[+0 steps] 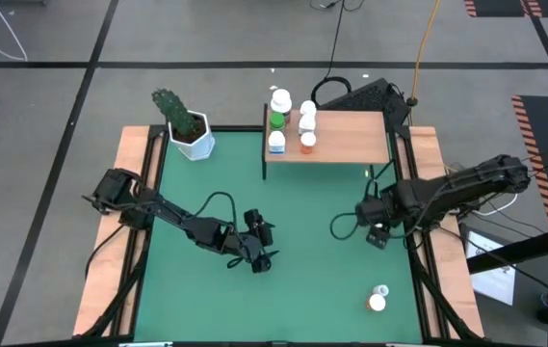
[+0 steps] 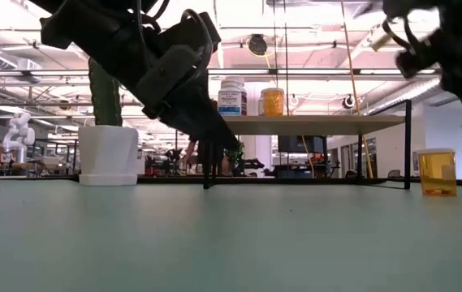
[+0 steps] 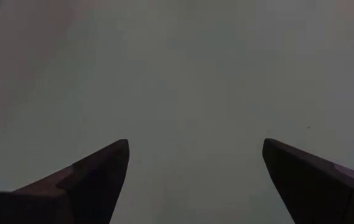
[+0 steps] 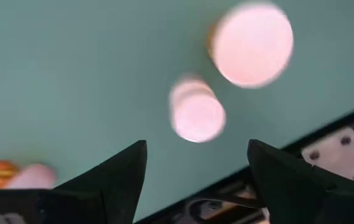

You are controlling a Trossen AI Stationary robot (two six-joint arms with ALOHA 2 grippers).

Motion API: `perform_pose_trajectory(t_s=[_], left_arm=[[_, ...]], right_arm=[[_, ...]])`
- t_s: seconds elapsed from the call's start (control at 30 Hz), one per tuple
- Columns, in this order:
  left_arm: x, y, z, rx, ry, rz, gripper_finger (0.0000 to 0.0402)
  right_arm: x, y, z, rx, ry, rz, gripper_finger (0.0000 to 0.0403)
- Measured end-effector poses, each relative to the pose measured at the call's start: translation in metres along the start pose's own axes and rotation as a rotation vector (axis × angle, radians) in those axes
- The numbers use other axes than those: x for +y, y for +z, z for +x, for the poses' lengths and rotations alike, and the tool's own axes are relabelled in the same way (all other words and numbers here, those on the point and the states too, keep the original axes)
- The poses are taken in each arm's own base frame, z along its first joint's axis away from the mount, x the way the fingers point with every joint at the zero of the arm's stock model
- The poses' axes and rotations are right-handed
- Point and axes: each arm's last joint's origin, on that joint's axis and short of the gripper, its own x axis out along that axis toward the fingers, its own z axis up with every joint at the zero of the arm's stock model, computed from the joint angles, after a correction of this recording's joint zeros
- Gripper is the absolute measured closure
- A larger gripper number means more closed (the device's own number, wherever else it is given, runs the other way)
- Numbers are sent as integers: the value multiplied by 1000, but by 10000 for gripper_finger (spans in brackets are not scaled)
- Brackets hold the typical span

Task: Pick and place medicine bottles onto shelf by color
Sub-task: Put the white small pill bottle on the shelf

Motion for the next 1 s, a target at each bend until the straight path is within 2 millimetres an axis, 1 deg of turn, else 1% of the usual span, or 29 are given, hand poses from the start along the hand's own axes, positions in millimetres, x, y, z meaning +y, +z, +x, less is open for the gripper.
perform_pose_trajectory(t_s=[0.13, 0.23, 0.5, 0.57, 0.67, 0.9, 1.0], left_arm=[[4, 2, 2, -12, 8, -7, 30], [8, 3, 4, -11, 17, -14, 30], [16, 4, 7, -3, 5, -15, 30], [17, 5, 8, -2, 7, -18, 30], [19, 5, 9, 1, 0, -17, 30], [21, 5, 9, 2, 2, -17, 30], [21, 5, 9, 2, 2, -17, 30]], right_arm=[[-5, -6, 20, 31, -33, 18, 132], [-5, -6, 29, 17, -18, 17, 132], [-3, -3, 32, -18, 12, 8, 132], [-2, -3, 32, -25, 15, 7, 138], [-3, -2, 32, -39, 2, 11, 163], [-1, -1, 32, -58, 19, 16, 251], [0, -1, 32, -53, 35, 16, 274]])
